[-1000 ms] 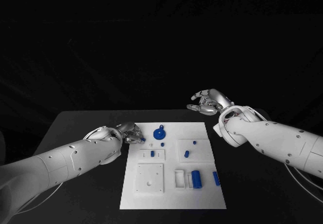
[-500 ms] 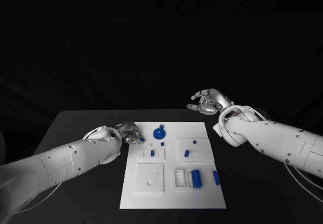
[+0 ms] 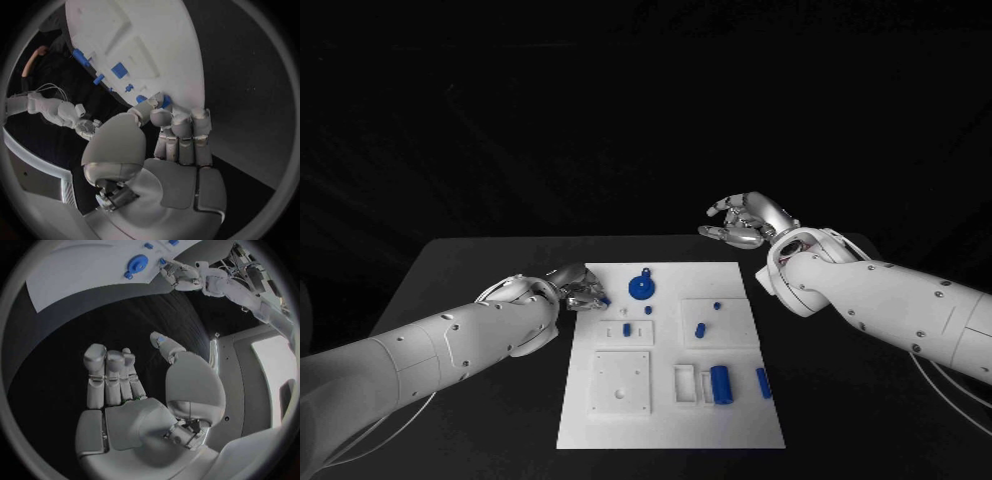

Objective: Assemble the parts on the task board

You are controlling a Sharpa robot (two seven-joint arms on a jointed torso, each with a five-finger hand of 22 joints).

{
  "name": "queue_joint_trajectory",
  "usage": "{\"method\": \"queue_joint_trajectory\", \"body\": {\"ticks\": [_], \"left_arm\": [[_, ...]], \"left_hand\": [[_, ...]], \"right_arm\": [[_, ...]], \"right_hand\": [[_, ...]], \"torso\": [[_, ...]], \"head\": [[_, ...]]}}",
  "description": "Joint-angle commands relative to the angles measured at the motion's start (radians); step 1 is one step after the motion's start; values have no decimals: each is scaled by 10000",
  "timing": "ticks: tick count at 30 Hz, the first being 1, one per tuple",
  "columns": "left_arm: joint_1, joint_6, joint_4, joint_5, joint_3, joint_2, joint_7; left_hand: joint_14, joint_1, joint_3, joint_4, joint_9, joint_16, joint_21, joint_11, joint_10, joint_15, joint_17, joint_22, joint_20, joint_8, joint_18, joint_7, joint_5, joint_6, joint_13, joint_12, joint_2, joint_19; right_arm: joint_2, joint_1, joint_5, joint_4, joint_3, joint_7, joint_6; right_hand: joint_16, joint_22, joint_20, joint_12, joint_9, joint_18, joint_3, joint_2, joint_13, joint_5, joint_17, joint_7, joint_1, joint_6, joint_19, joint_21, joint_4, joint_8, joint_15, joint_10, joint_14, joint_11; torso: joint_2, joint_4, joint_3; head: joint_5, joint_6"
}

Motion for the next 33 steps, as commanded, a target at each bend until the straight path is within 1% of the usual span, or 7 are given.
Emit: {"method": "queue_joint_trajectory", "body": {"ticks": [1, 6, 14, 18, 23, 30, 33], "left_arm": [[-11, 638, 118, 1789, 27, -155, 262], [70, 1635, 291, 2959, 291, -379, 407], [466, 3655, 979, 4605, 376, -801, 286], [566, 4711, 1282, 5571, 375, -942, 58], [618, 5736, 1681, 6550, 374, -1065, -339], [623, 5891, 1873, 7244, 371, -1075, -656], [623, 5910, 1944, 7279, 370, -1072, -703]], "left_hand": [[-54, -26, 65, -17, 65, 50, 65, -59, -19, -63, 20, 60, -760, 60, 45, 40, 6, 140, -2, 46, 159, -110], [-104, -80, 89, -107, 95, 75, 77, -62, -64, -67, 38, 83, -764, 73, 35, 36, 5, 129, 17, 74, 229, -157], [-178, -166, 116, -269, 140, 108, 79, -61, -135, -65, 60, 106, -764, 93, 14, 37, 15, 115, 43, 114, 324, -239], [-195, -194, 122, -309, 150, 111, 78, -61, -154, -66, 61, 109, -765, 96, 8, 37, 22, 110, 47, 121, 355, -254], [-225, -269, 117, -376, 170, 110, 73, -65, -193, -72, 59, 109, -764, 107, -5, 34, 32, 109, 49, 129, 396, -276], [-251, -379, 126, -425, 251, 108, 62, -87, -232, -92, 50, 103, -766, 159, -24, 11, 74, 159, 49, 139, 458, -295], [-258, -503, 142, -429, 344, 105, 48, -112, -251, -114, 39, 95, -767, 206, -40, -12, 242, 194, 42, 143, 478, -306]], "right_arm": [[-4, -10, -182, 70, 0, 435, 338], [-20, -12, -338, 171, -5, 803, 587], [-31, -39, -1281, 460, -50, 1434, 1012], [-56, -59, -1817, 717, -128, 1702, 1269], [-85, -69, -2727, 1184, -335, 1961, 1711], [-123, -72, -3657, 1830, -743, 2072, 2052], [-140, -72, -3891, 2053, -869, 2101, 2141]], "right_hand": [[-36, 65, -73, 64, 13, 1270, 27, 98, -17, -9, 19, 94, 106, -4, -34, -64, -84, 68, -65, -45, 25, -25], [-39, 91, -70, 87, 19, 1270, 82, 202, -46, -143, 27, 83, 296, 36, -44, -64, -254, 91, -74, -51, 25, -35], [-52, 134, -37, 125, 38, 1270, 616, 324, -111, -854, 42, 33, 933, 240, -75, -74, -637, 188, -118, -47, 27, -81], [-59, 162, 19, 144, 43, 1270, 951, 305, -147, -1055, 51, 3, 1142, 378, -78, -56, -733, 245, -141, -38, 31, -108], [-65, 193, 80, 172, 52, 1270, 1286, 284, -183, -1167, 65, -39, 1375, 570, -85, -13, -882, 324, -181, -35, 37, -149], [-65, 212, 133, 197, 51, 1270, 1388, 227, -198, -1242, 84, -114, 1483, 670, -107, 34, -1023, 363, -238, -42, 25, -215], [-64, 217, 156, 205, 46, 1270, 1359, 179, -202, -1256, 92, -153, 1474, 672, -117, 57, -1077, 362, -274, -46, 17, -252]], "torso": [[1, 5, 7], [-8, 14, 14], [-16, 21, 15], [-23, 16, 10], [-18, 12, 10], [-26, 7, 6], [-14, 3, 1]], "head": [[-18, 17], [-13, 42], [28, 109], [42, 134], [54, 199], [78, 220], [75, 215]]}}
